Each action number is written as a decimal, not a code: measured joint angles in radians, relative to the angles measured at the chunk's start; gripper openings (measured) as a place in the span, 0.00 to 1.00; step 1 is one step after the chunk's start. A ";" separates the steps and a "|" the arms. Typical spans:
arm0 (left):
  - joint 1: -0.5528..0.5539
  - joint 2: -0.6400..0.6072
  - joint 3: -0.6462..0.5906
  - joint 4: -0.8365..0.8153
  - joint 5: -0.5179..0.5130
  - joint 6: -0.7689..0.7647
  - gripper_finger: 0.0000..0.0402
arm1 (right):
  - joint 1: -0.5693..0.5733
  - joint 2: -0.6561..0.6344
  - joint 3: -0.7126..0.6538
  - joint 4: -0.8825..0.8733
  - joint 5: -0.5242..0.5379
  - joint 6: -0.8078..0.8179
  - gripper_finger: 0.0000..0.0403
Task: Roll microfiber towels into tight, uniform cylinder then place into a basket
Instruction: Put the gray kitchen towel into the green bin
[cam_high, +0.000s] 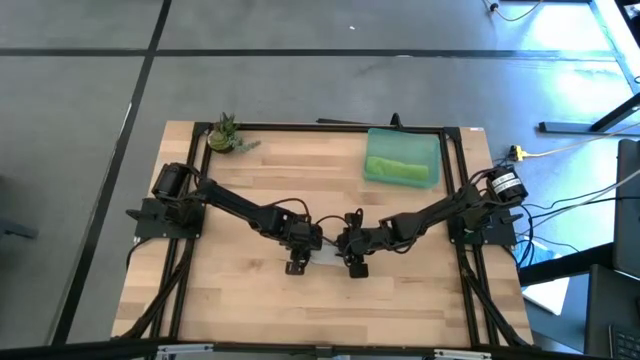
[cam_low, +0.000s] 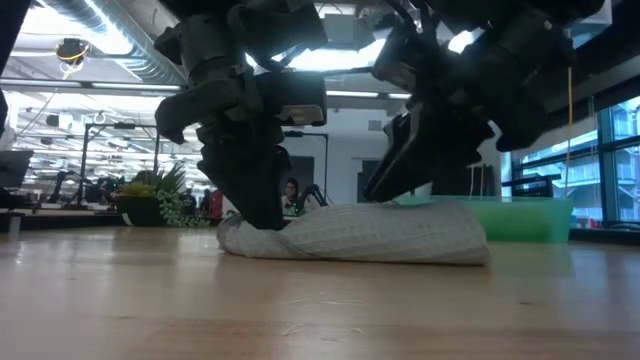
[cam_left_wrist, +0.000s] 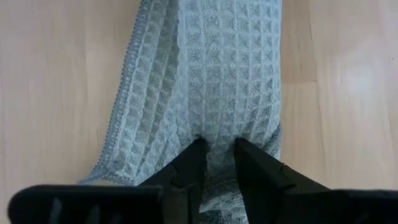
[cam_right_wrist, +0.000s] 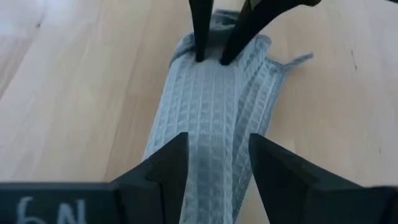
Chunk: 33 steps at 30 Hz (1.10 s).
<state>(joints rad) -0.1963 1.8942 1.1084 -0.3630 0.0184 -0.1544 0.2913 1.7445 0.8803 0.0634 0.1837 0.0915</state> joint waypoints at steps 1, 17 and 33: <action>0.000 0.000 0.000 0.005 0.000 0.000 0.21 | 0.000 0.000 0.000 -0.002 0.000 0.002 0.42; 0.001 0.000 0.001 0.012 -0.001 0.000 0.21 | -0.005 0.013 0.001 -0.004 -0.136 0.012 0.43; 0.001 0.000 0.002 0.021 -0.004 0.000 0.21 | 0.004 0.012 0.100 -0.139 -0.130 0.031 0.67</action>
<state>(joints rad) -0.1955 1.8946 1.1099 -0.3416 0.0142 -0.1543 0.2950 1.7565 0.9801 -0.0756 0.0535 0.1220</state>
